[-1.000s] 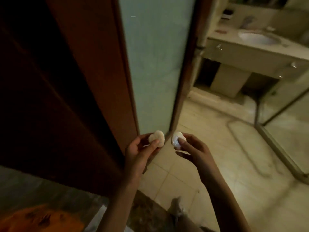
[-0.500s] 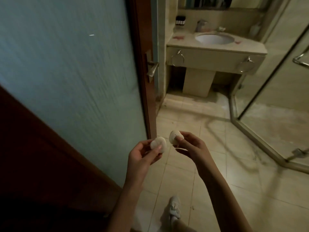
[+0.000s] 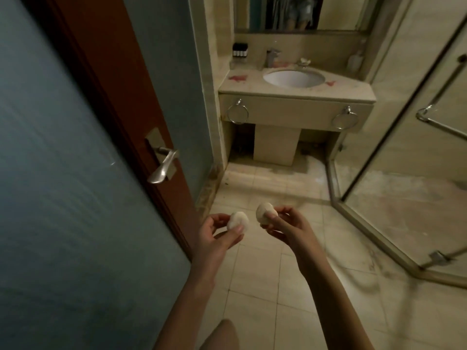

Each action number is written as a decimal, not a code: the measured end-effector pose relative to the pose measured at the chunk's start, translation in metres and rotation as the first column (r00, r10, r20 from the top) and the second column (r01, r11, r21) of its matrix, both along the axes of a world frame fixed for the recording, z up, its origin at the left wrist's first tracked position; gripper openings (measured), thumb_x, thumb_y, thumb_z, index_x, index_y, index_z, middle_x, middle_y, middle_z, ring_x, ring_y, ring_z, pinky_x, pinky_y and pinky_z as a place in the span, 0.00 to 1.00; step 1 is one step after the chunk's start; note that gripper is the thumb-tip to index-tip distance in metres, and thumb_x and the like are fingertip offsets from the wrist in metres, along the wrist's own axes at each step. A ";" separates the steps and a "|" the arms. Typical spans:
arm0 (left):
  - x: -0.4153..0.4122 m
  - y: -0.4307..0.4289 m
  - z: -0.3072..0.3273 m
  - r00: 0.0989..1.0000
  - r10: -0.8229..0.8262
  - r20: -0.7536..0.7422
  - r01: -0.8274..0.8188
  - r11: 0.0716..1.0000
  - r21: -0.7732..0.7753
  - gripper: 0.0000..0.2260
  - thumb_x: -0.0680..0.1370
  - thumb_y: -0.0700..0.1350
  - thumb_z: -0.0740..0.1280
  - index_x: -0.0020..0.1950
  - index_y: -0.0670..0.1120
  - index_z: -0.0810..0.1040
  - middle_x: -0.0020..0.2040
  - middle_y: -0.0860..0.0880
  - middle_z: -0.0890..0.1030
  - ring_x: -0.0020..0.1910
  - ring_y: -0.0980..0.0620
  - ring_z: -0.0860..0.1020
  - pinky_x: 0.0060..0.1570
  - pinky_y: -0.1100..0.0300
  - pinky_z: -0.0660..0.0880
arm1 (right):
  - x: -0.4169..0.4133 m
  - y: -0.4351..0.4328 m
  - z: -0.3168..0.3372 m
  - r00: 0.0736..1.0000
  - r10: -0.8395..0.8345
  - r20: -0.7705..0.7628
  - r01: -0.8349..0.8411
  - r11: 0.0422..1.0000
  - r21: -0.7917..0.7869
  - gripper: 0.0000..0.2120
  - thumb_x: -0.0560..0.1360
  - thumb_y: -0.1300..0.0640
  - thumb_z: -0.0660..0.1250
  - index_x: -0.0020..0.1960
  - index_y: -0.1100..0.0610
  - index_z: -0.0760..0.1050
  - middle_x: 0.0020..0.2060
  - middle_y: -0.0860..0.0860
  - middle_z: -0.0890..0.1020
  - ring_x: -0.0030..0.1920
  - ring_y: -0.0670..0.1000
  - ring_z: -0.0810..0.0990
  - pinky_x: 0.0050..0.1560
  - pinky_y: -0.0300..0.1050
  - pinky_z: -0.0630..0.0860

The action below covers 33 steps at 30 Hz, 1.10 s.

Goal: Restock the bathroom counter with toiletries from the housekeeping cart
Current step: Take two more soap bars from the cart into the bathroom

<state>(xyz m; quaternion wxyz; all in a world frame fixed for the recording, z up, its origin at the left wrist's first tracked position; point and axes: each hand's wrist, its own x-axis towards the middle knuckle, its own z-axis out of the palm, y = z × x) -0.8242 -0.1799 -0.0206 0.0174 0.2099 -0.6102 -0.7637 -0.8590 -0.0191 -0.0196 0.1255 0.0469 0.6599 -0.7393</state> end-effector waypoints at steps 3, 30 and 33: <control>-0.036 0.016 -0.008 0.997 -0.062 0.034 0.063 0.997 -0.035 0.13 0.71 0.36 0.73 0.53 0.44 0.76 0.55 0.42 0.80 0.50 0.48 0.82 0.41 0.64 0.79 | -0.023 0.017 -0.010 1.000 -0.017 -0.014 0.018 0.999 0.031 0.17 0.75 0.52 0.68 0.63 0.48 0.73 0.50 0.52 0.84 0.49 0.48 0.84 0.49 0.39 0.78; -0.492 0.135 -0.039 0.961 -0.262 0.089 0.255 0.963 0.087 0.09 0.76 0.40 0.70 0.54 0.50 0.76 0.51 0.49 0.82 0.48 0.52 0.83 0.41 0.64 0.79 | -0.456 0.128 -0.030 0.969 -0.241 0.056 0.238 0.970 0.059 0.07 0.75 0.57 0.69 0.52 0.55 0.76 0.48 0.52 0.84 0.48 0.49 0.82 0.46 0.41 0.77; -0.530 0.136 -0.044 0.978 -0.181 0.108 0.168 0.979 0.117 0.10 0.75 0.40 0.70 0.56 0.47 0.77 0.51 0.47 0.82 0.47 0.50 0.84 0.40 0.64 0.79 | -0.502 0.128 -0.039 0.972 -0.214 0.097 0.212 0.977 0.031 0.08 0.74 0.58 0.70 0.52 0.56 0.75 0.48 0.53 0.84 0.47 0.49 0.83 0.44 0.40 0.76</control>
